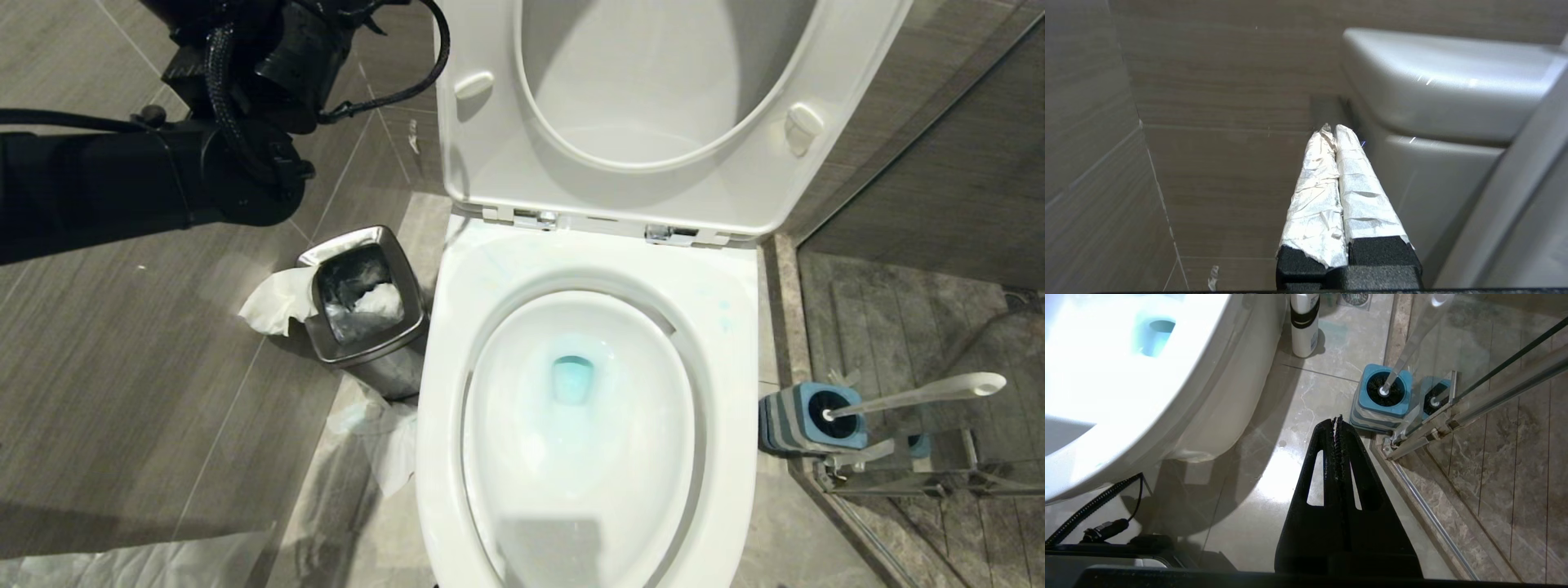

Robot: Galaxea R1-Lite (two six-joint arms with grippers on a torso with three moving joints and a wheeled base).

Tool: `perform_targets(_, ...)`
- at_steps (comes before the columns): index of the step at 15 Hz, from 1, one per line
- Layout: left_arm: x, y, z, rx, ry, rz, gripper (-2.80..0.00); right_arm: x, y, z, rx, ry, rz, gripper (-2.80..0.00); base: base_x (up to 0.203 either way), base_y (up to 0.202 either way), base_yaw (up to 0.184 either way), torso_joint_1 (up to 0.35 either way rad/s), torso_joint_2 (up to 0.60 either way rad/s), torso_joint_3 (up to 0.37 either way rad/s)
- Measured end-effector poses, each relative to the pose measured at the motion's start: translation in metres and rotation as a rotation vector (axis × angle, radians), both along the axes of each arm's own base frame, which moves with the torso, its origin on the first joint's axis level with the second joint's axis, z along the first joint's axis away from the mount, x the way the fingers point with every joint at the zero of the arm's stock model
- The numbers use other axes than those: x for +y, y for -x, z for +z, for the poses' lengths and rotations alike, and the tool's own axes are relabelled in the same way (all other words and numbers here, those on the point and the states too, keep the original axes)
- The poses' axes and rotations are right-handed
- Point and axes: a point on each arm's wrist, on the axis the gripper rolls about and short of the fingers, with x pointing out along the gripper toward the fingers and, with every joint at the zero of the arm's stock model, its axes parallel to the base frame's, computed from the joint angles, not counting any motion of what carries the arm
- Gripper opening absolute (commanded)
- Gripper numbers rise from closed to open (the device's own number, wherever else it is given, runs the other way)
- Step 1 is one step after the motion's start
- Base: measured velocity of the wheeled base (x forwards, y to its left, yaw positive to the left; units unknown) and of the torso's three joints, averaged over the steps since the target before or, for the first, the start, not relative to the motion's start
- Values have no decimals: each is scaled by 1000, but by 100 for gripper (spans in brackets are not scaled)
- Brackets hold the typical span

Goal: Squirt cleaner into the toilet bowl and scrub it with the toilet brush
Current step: Flush the toilet

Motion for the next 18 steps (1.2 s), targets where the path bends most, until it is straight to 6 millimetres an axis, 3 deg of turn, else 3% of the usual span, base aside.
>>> perform_targets(10, 15, 9, 12, -78, 32, 21, -280, 0, 0, 0, 0, 0, 0, -280, 0, 0, 0, 1, 1, -8)
perform_targets(18, -4, 12, 6, -179, 26, -67, -280, 0, 0, 0, 0, 0, 0, -280, 0, 0, 0, 0, 0, 0)
